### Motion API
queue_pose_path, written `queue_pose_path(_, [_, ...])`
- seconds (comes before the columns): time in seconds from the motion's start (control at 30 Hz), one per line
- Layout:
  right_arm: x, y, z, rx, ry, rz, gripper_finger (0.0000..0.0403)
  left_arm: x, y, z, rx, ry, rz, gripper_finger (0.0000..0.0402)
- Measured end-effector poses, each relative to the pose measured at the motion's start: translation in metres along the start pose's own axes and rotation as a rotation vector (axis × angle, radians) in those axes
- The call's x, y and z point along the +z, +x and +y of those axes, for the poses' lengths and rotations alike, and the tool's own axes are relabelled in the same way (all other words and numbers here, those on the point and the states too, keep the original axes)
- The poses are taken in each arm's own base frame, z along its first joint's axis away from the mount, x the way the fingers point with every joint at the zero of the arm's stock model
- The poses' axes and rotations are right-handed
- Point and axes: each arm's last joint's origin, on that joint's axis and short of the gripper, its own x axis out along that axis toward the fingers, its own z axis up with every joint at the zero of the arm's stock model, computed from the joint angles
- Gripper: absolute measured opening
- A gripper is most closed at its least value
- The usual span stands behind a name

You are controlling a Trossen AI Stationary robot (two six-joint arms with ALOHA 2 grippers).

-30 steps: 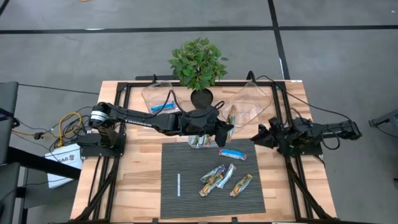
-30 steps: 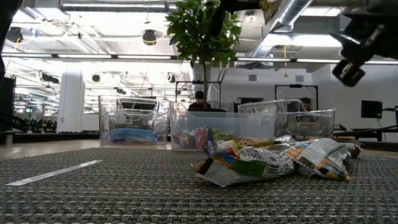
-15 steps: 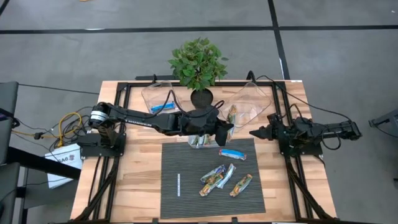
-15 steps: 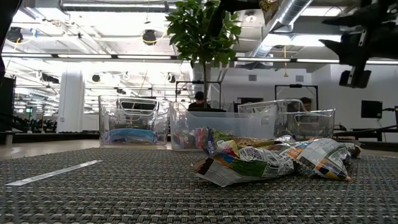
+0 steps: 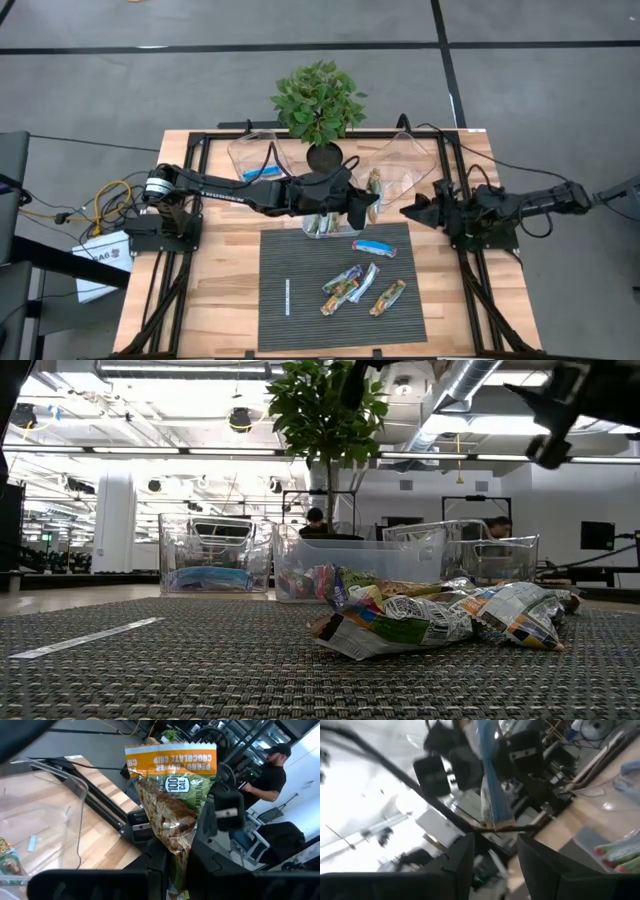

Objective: Pick and place Granola Bars by type
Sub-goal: Put the yellow granola bar into the right transparent bin

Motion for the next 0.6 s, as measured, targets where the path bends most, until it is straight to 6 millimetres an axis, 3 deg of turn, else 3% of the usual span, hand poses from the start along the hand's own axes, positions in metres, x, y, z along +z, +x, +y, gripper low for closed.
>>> queue_pose_path(0.17, [0.009,0.024,0.012,-0.056,-0.110,0.061,0.0161,0.001,0.000,-0.001,-0.008,-0.001,0.000,0.0036])
queue_pose_path(0.43, [0.019,0.057,0.014,-0.153,-0.121,0.101,0.0223,0.001,0.000,-0.002,-0.019,-0.002,0.004,0.0036])
queue_pose_path(0.6, [0.023,0.071,0.016,-0.166,-0.138,0.120,0.0239,0.002,0.000,-0.002,-0.026,0.001,-0.003,0.0036])
